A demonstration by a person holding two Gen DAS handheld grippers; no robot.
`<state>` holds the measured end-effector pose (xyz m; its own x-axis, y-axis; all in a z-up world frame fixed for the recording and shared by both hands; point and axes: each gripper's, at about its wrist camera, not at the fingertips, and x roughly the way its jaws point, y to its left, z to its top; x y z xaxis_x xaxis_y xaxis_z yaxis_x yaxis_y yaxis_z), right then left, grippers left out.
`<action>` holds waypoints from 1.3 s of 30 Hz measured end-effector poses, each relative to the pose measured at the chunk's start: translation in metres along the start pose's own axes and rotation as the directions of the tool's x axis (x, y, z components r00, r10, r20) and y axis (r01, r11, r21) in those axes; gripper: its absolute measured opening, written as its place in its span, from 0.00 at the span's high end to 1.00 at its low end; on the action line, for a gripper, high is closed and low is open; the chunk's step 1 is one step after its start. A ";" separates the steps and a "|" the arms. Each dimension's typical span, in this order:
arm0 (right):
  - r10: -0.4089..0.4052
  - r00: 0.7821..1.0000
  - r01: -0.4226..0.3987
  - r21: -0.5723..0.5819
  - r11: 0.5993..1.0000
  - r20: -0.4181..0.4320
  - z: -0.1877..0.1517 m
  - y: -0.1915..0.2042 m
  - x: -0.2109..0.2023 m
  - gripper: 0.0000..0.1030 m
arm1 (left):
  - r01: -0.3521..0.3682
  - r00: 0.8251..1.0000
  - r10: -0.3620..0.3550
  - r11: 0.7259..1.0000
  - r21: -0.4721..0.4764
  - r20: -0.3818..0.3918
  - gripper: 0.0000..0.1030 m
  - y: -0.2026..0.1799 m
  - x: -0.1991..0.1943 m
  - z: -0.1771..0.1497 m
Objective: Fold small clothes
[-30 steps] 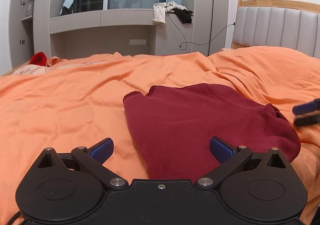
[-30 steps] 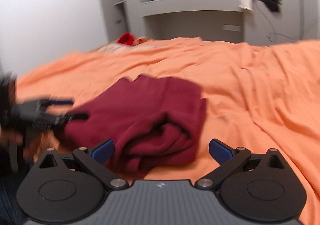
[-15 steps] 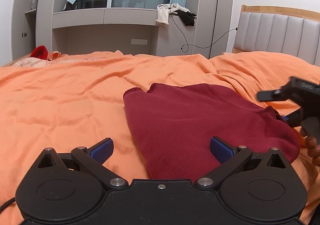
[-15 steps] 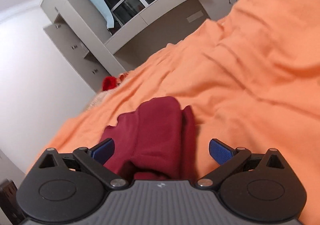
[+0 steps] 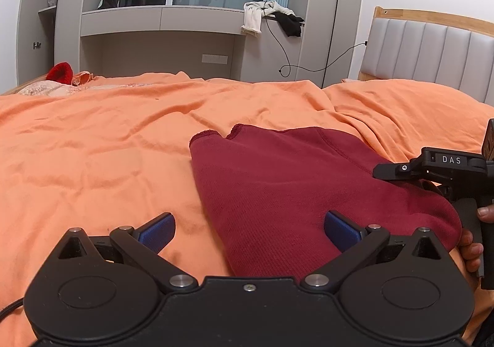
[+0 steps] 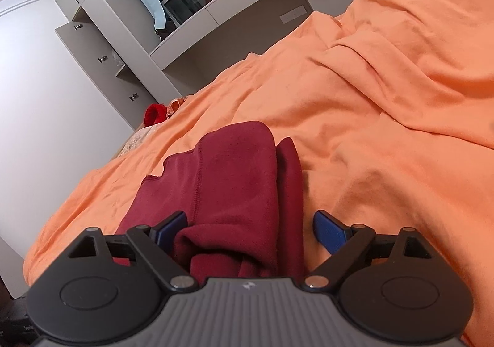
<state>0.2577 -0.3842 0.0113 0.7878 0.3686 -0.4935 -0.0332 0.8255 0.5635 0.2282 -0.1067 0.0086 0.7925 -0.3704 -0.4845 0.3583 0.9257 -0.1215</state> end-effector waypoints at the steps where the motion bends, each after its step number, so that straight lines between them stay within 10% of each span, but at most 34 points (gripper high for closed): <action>1: 0.000 1.000 0.000 0.000 1.000 0.000 0.000 -0.001 0.000 0.11 | 0.000 1.000 0.000 1.000 0.000 0.000 0.00 0.000 0.000 0.000; 15: -0.006 0.999 0.007 -0.022 1.000 0.039 -0.004 0.006 -0.007 0.35 | 0.000 1.000 0.000 1.000 0.000 0.000 0.00 0.000 0.000 0.000; 22: -0.074 0.992 0.100 -0.264 0.959 0.105 -0.012 0.037 -0.012 0.51 | 0.039 0.999 -0.039 0.999 -0.033 -0.007 0.00 0.006 -0.002 0.006; 26: -0.134 0.977 0.193 -0.435 0.880 0.163 -0.024 0.059 -0.011 0.51 | 0.144 0.990 -0.144 0.979 -0.148 0.011 0.00 0.024 -0.006 0.011; 33: -0.163 0.962 0.261 -0.555 0.789 0.221 -0.038 0.078 -0.011 0.51 | 0.095 0.994 -0.103 0.978 -0.188 -0.030 0.00 0.039 0.009 0.024; 39: -0.139 0.972 0.216 -0.498 0.840 0.187 -0.031 0.069 -0.012 0.50 | 0.175 0.958 -0.223 0.953 -0.249 -0.180 0.00 0.056 0.053 0.031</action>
<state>0.2273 -0.3183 0.0353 0.8859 0.1640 -0.4339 -0.1642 0.9857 0.0373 0.3055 -0.0774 0.0025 0.5906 -0.5474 -0.5929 0.3572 0.8362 -0.4162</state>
